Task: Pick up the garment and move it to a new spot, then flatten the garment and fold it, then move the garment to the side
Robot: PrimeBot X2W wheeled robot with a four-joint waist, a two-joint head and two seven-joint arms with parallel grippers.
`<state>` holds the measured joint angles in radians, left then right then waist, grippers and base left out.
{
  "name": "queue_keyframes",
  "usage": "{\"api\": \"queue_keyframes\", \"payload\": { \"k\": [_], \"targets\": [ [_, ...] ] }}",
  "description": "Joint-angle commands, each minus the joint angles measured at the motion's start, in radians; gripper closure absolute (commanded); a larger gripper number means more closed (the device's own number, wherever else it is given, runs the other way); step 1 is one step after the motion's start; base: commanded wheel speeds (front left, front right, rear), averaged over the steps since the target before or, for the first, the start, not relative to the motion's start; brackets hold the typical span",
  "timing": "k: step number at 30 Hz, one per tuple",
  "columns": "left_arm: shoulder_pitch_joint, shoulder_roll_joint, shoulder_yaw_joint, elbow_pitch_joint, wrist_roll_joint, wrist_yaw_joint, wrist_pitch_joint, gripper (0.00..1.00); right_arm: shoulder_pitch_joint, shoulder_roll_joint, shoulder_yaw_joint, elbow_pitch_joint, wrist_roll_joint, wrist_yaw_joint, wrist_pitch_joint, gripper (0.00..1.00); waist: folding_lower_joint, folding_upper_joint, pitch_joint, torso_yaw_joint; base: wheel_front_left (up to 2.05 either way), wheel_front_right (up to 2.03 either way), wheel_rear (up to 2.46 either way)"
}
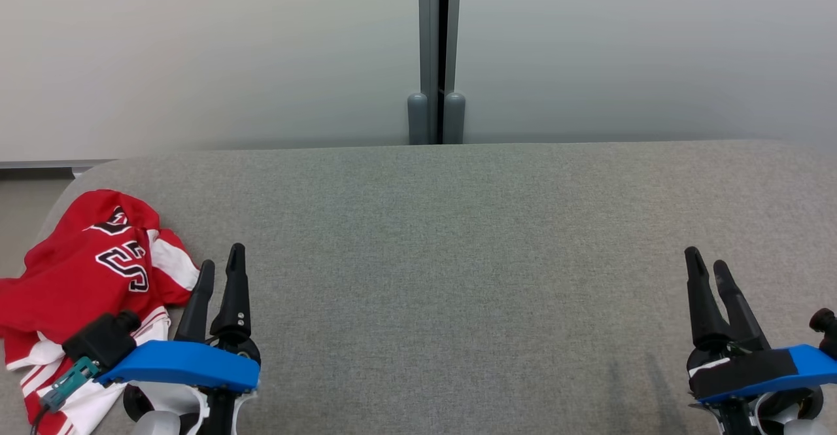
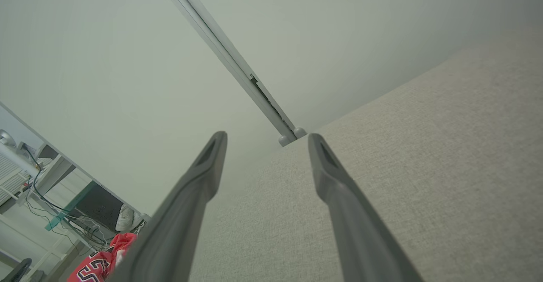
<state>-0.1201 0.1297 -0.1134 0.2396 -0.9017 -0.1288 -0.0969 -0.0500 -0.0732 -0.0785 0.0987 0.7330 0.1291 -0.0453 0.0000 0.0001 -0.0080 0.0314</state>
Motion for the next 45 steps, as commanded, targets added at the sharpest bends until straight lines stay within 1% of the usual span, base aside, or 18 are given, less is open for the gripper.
{"api": "queue_keyframes", "payload": {
  "k": [1,2,23,45],
  "targets": [
    [-0.027,0.012,-0.011,-0.004,0.038,-0.002,-0.012,0.00,0.000,-0.003,0.002,-0.019,-0.043,0.002,-0.008,0.00,0.0000,-0.0001,0.000,0.001,0.00,0.00,0.00],
    [-0.027,0.012,-0.011,-0.004,0.038,-0.002,-0.012,0.00,0.000,-0.003,0.002,-0.019,-0.043,0.002,-0.008,0.00,0.0000,-0.0001,0.000,0.001,0.00,0.00,0.00],
    [-0.030,0.030,-0.070,0.037,0.261,-0.002,-0.069,0.00,0.029,0.009,-0.003,-0.049,-0.304,0.002,-0.002,0.00,0.0000,-0.0001,0.008,0.015,0.00,0.00,0.00],
    [-0.037,0.040,-0.114,0.099,0.429,-0.003,-0.120,0.00,0.051,0.021,-0.017,-0.057,-0.494,0.002,-0.008,0.00,0.0000,-0.0001,0.012,0.023,0.00,0.00,0.00]
  ]
}}
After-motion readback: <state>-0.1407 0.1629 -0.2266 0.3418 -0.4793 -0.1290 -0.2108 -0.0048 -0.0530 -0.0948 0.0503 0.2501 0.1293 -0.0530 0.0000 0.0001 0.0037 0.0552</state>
